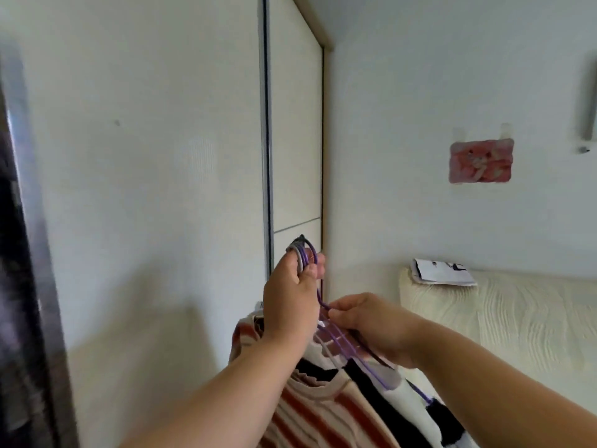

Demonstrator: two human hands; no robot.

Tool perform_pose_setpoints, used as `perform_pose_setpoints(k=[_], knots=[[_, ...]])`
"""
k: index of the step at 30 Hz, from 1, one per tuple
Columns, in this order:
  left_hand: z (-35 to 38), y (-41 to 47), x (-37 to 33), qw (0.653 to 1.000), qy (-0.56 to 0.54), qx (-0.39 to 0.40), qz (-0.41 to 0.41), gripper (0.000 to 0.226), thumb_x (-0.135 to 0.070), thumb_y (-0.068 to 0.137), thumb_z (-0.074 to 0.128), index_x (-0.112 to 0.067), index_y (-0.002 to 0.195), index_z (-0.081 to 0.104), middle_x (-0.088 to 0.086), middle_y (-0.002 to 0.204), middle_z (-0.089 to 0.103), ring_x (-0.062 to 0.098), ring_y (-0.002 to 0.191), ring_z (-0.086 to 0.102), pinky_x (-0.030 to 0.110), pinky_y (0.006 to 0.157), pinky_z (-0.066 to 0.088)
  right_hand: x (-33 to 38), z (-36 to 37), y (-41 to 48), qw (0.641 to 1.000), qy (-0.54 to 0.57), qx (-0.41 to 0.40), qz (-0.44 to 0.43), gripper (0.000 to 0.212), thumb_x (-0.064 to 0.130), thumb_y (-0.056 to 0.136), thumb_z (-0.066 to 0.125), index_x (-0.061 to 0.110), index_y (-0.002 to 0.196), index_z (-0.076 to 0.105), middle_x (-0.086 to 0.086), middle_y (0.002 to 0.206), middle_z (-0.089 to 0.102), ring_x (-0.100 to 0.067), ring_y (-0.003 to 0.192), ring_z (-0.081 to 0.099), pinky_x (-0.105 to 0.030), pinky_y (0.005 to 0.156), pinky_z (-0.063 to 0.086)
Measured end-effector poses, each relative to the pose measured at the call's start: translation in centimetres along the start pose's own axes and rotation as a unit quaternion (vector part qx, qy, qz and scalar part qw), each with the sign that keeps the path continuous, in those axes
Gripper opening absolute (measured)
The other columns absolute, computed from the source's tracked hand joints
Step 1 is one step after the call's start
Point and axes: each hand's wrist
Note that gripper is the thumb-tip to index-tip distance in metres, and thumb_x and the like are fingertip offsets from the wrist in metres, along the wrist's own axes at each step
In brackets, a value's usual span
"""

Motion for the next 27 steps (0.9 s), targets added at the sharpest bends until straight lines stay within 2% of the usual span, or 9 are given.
perform_pose_setpoints(k=[2,6,8,12,15,18,20,23,27], knots=[[-1.9,0.0,-0.4,1.0,0.01,-0.011,0.001,0.026,-0.009,0.095,0.045,-0.03,0.084,0.055,-0.023,0.089,0.068,-0.007,0.085,0.065,0.022,0.082,0.049,0.7,1.6,0.7,0.999,0.021,0.042,-0.006,0.022,0.012,0.097,0.048,0.001,0.105,0.065,-0.018,0.094,0.071,-0.029,0.08,0.066,-0.046,0.084,0.051],[-5.8,0.4,-1.1,0.995,0.052,-0.071,0.039,0.025,-0.009,0.094,0.046,-0.031,0.083,0.052,-0.022,0.084,0.066,-0.01,0.083,0.063,0.003,0.069,0.042,2.9,4.6,1.4,0.992,0.004,0.122,-0.044,0.032,0.029,0.094,0.054,0.002,0.108,0.065,-0.02,0.093,0.067,-0.028,0.078,0.06,-0.048,0.085,0.042],[-7.4,0.6,-1.7,0.99,0.081,-0.104,0.058,0.021,-0.011,0.093,0.048,-0.029,0.084,0.053,-0.022,0.084,0.065,-0.011,0.084,0.062,0.002,0.067,0.041,4.5,5.6,1.3,0.981,-0.011,0.185,-0.063,0.039,0.039,0.084,0.065,0.011,0.112,0.065,-0.018,0.097,0.068,-0.025,0.08,0.061,-0.045,0.084,0.044],[-11.3,1.3,-3.4,0.975,0.134,-0.153,0.093,0.012,-0.01,0.092,0.049,-0.018,0.089,0.058,-0.019,0.087,0.067,-0.009,0.086,0.063,0.011,0.074,0.046,8.0,7.7,0.8,0.949,-0.122,0.272,-0.105,0.062,0.027,0.074,0.074,0.033,0.129,0.047,-0.007,0.088,0.069,-0.016,0.075,0.063,-0.025,0.066,0.049],[-14.5,2.4,-5.2,0.965,0.166,-0.167,0.118,0.011,-0.01,0.092,0.051,-0.016,0.09,0.06,-0.014,0.091,0.069,-0.007,0.088,0.063,0.014,0.078,0.047,10.1,10.4,1.0,0.927,-0.208,0.262,-0.17,0.077,0.014,0.069,0.074,0.034,0.136,0.041,0.006,0.066,0.06,-0.008,0.062,0.054,-0.024,0.062,0.042],[-18.5,3.8,-7.3,0.955,0.195,-0.172,0.144,0.007,-0.011,0.091,0.053,-0.013,0.089,0.059,-0.011,0.092,0.07,0.002,0.089,0.066,0.031,0.081,0.053,12.7,13.3,1.3,0.913,-0.247,0.231,-0.227,0.077,0.013,0.069,0.071,0.032,0.137,0.041,0.011,0.06,0.058,-0.003,0.057,0.054,-0.019,0.058,0.041],[-21.9,4.9,-8.6,0.945,0.211,-0.19,0.161,0.006,-0.012,0.09,0.054,-0.01,0.088,0.06,-0.009,0.088,0.07,0.004,0.086,0.067,0.039,0.078,0.054,15.1,14.9,1.4,0.885,-0.322,0.188,-0.279,0.077,0.025,0.07,0.071,0.036,0.138,0.037,0.018,0.068,0.062,0.003,0.062,0.058,-0.01,0.057,0.042],[-27.5,6.9,-10.6,0.936,0.216,-0.224,0.167,0.007,-0.015,0.089,0.055,-0.012,0.086,0.062,-0.01,0.085,0.07,0.005,0.083,0.068,0.041,0.079,0.055,18.7,17.2,1.5,0.834,-0.397,0.172,-0.344,0.072,0.042,0.071,0.068,0.054,0.133,0.034,0.023,0.093,0.064,0.006,0.084,0.061,-0.014,0.074,0.047],[-34.3,9.7,-13.0,0.942,0.172,-0.238,0.166,0.024,-0.007,0.091,0.052,-0.025,0.079,0.061,-0.013,0.081,0.07,0.0,0.074,0.069,0.03,0.071,0.057,23.1,21.8,1.9,0.809,-0.355,0.192,-0.427,0.052,0.027,0.076,0.065,0.064,0.109,0.049,0.024,0.094,0.068,0.003,0.084,0.064,-0.011,0.073,0.052]])
Point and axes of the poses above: each hand's wrist, its own y-axis towards the middle knuckle, its own z-axis out of the palm, x = y × z
